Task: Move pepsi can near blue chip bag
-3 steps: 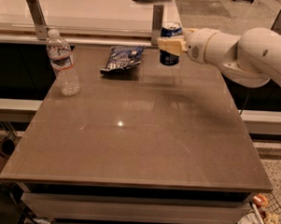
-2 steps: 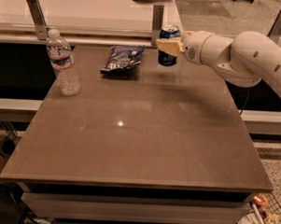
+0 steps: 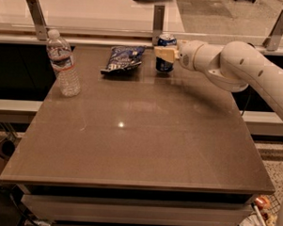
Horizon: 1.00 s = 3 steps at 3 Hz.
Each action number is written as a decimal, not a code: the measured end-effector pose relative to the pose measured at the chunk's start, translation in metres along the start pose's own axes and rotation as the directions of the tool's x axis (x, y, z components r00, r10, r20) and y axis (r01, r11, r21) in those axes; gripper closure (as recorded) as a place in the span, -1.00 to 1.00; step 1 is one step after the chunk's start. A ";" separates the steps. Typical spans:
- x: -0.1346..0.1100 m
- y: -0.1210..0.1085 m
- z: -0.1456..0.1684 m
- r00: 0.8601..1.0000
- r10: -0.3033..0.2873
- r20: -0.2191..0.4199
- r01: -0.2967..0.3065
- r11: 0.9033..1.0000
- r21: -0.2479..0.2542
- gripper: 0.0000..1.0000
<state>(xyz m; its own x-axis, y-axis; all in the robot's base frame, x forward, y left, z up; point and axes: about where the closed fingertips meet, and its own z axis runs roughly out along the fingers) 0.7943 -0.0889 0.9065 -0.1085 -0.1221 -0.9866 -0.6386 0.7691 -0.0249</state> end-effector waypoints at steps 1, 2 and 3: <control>0.015 -0.001 0.012 1.000 0.026 0.011 -0.026 1.000 0.010 1.00; 0.016 0.001 0.015 1.000 0.027 0.012 -0.027 1.000 0.006 0.68; 0.016 0.003 0.016 1.000 0.028 0.012 -0.028 1.000 0.002 0.22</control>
Offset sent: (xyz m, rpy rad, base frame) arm 0.0076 0.0042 -0.0159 0.0240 0.0064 -0.0129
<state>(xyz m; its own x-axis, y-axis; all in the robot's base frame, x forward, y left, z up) 0.8029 -0.0778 0.8882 -0.1170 -0.0933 -0.9887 -0.6338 0.7735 0.0020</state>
